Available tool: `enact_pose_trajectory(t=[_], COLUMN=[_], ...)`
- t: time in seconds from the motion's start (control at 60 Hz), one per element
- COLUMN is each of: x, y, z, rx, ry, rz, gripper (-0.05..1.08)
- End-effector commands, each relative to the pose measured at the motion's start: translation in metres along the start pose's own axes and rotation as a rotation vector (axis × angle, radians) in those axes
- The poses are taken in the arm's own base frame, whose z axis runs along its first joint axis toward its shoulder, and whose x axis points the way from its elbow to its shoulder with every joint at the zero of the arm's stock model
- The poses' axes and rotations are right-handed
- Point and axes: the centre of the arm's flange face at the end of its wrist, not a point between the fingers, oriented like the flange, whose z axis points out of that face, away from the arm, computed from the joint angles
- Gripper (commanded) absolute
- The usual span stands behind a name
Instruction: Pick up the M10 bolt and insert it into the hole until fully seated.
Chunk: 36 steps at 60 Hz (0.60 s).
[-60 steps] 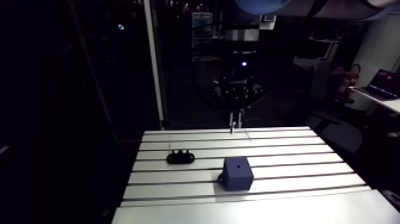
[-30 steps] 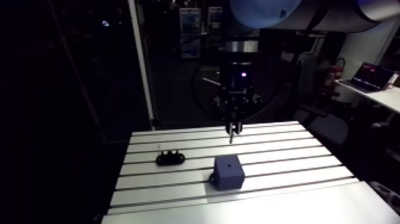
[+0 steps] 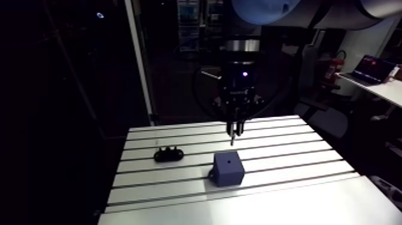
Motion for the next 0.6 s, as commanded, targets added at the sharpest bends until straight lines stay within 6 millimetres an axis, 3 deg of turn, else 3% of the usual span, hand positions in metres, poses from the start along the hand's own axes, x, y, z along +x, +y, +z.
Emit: enact_pose_trajectory(t=[0.017, 0.6], x=[0.004, 0.016], y=[0.000, -0.001], z=[0.004, 0.028], rx=[0.004, 0.000], ry=[-0.006, -0.033], rz=[0.003, 0.008], gripper=[1.08, 1.08])
